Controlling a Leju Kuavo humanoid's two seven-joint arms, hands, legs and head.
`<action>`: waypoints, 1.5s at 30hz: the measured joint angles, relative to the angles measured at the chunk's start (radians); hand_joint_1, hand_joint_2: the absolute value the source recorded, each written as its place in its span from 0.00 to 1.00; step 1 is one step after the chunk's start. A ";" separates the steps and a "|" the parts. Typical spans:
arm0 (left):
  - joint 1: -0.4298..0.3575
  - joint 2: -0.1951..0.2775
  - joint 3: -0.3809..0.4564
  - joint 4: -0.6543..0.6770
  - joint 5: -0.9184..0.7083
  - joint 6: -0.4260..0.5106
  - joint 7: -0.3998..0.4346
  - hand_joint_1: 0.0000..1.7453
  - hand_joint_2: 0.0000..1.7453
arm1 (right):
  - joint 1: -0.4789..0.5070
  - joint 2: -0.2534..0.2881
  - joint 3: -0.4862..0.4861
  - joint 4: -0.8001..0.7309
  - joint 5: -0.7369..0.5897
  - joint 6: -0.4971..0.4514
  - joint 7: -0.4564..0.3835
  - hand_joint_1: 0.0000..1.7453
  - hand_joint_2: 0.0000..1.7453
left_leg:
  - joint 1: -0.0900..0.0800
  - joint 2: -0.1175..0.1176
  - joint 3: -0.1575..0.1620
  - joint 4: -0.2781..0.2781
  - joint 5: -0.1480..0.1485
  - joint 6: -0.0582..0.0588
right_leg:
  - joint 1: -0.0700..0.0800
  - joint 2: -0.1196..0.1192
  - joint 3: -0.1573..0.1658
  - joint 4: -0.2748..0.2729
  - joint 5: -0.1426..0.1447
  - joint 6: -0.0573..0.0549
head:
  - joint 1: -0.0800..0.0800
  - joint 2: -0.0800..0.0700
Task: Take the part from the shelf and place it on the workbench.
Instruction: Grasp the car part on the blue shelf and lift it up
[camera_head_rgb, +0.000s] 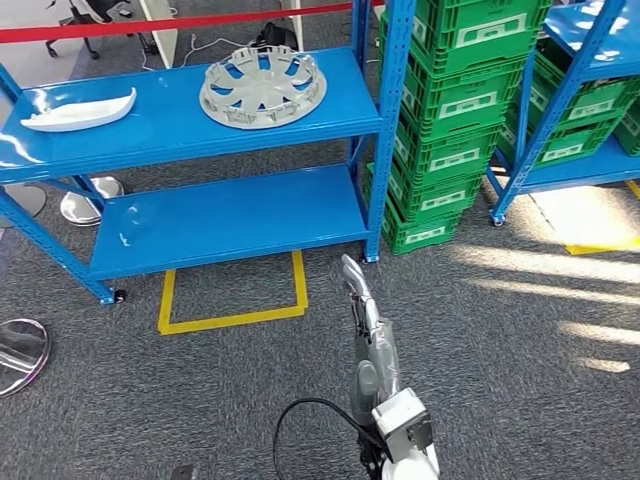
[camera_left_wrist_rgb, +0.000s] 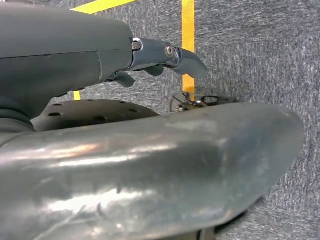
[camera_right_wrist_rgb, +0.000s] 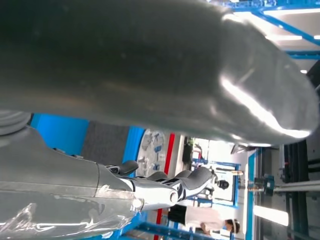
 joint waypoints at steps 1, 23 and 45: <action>-0.002 0.000 0.000 0.000 0.001 0.003 -0.001 0.00 0.00 | 0.000 0.000 0.000 0.000 0.000 -0.001 0.000 0.00 0.00 | -0.002 0.022 0.034 -0.069 0.026 0.002 | 0.003 -0.006 0.001 0.002 -0.003 0.004 | -0.002 0.000; -0.005 -0.002 0.005 0.000 0.009 0.027 -0.015 0.00 0.00 | 0.006 0.006 -0.011 -0.008 0.065 -0.132 0.024 0.00 0.00 | -0.001 -0.039 0.053 -0.117 0.021 0.009 | -0.001 0.057 -0.001 0.002 0.003 0.004 | 0.011 0.000; -0.001 -0.003 0.050 0.000 0.067 -0.082 -0.096 0.00 0.00 | 0.012 0.011 -0.026 -0.005 0.075 -0.225 0.049 0.00 0.00 | 0.002 -0.028 0.077 -0.159 0.049 0.050 | 0.001 0.048 -0.111 0.228 -0.081 0.047 | 0.015 0.000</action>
